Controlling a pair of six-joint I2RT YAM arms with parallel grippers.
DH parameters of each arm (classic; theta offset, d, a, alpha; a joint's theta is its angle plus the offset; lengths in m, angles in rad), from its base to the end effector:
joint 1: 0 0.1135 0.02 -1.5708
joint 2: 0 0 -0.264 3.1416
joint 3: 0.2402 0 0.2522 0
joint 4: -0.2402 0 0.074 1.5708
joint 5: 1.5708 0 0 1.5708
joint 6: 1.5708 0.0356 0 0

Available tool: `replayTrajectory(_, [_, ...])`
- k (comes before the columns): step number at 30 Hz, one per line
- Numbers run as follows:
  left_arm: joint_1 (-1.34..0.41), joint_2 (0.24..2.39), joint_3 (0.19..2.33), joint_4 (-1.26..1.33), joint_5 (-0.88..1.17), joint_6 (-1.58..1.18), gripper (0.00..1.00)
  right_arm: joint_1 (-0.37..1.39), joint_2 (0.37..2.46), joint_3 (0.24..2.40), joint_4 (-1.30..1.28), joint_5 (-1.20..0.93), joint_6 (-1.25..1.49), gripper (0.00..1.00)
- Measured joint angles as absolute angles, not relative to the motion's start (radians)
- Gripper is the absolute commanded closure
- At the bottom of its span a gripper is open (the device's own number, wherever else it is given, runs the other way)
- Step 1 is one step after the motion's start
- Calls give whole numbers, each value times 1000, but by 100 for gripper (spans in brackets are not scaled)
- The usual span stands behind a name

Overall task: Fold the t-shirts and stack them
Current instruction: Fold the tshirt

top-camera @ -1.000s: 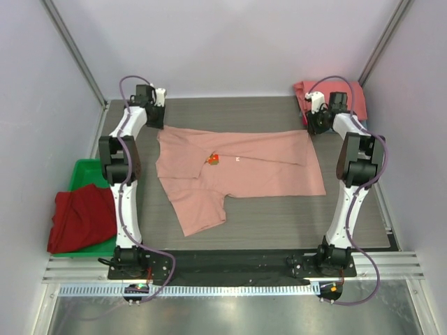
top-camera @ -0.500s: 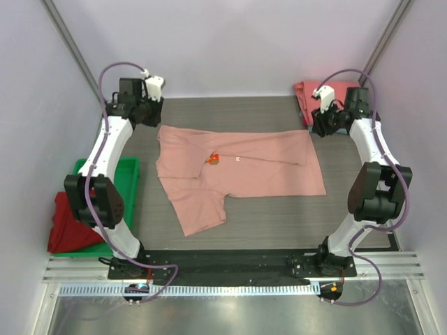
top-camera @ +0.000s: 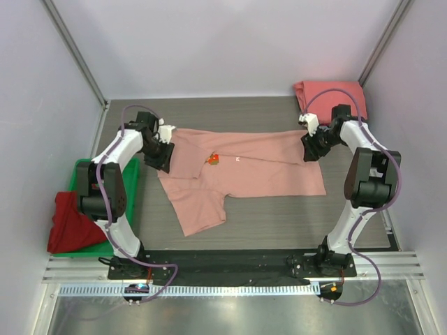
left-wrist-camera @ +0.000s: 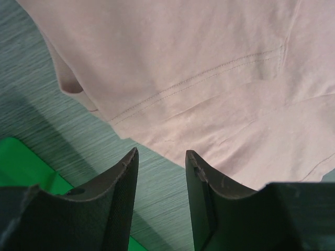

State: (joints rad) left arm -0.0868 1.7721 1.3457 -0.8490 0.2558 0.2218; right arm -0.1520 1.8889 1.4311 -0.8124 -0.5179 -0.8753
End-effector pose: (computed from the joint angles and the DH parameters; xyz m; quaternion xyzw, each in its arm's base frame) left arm 0.3501 -0.0395 0.2217 0.1693 0.9665 -0.1160 0.1541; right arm 0.3782 -0.0401 0.2096 -0.3740 0.8804 0.1494 0.2505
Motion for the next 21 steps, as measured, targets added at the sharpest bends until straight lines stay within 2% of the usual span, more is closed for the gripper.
replayTrajectory(21, [-87, 1846, 1354, -849, 209, 214, 57, -131, 2056, 1517, -816, -500, -937, 53])
